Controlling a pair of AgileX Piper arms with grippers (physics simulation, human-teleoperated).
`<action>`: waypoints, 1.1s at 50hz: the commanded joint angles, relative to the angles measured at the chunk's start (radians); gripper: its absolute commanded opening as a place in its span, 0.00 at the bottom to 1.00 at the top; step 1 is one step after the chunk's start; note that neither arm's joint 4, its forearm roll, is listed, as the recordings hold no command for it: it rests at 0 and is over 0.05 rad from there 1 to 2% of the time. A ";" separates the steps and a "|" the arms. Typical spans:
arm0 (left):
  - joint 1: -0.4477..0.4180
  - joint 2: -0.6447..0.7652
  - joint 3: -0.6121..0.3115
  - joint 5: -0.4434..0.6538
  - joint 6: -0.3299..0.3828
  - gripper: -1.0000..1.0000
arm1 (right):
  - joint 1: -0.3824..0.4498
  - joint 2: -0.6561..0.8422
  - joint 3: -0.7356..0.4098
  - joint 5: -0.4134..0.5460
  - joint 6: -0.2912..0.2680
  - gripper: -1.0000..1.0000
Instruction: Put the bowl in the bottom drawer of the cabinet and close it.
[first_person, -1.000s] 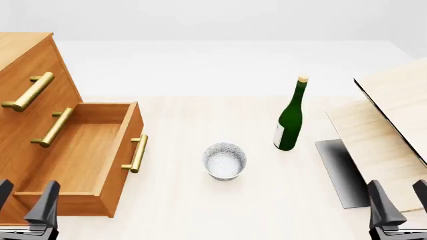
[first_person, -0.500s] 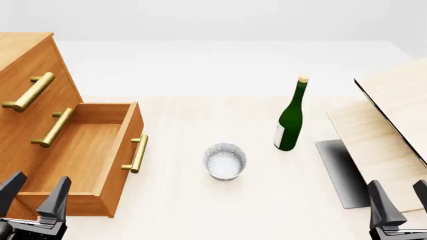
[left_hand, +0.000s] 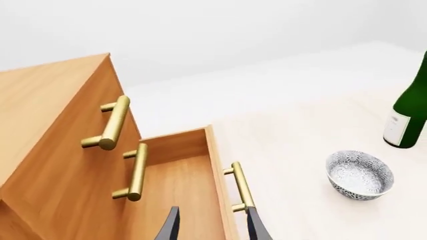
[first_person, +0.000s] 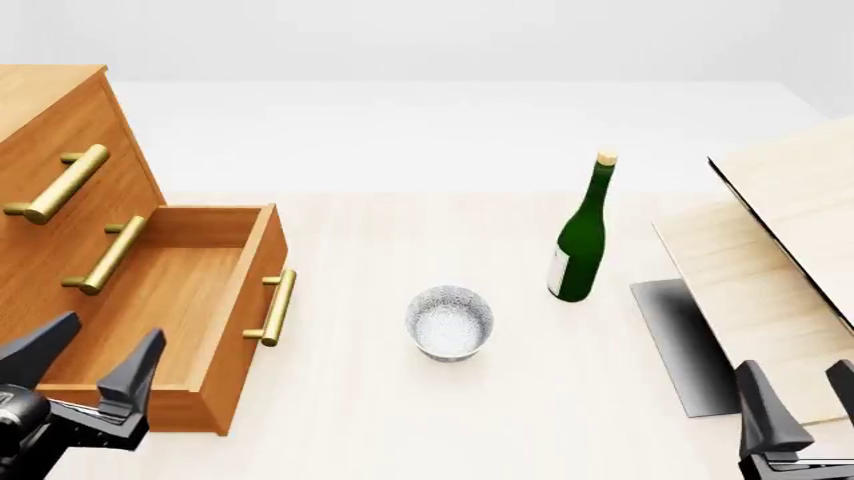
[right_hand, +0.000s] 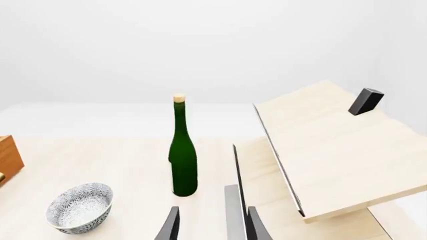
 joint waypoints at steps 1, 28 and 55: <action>-0.042 0.026 -0.074 0.084 0.009 1.00 | 0.000 -0.001 0.000 0.001 0.000 1.00; -0.079 0.186 -0.161 0.205 -0.026 1.00 | 0.000 -0.001 0.000 0.001 0.000 1.00; -0.108 0.408 -0.236 0.233 -0.128 1.00 | 0.000 -0.001 0.000 0.001 0.000 1.00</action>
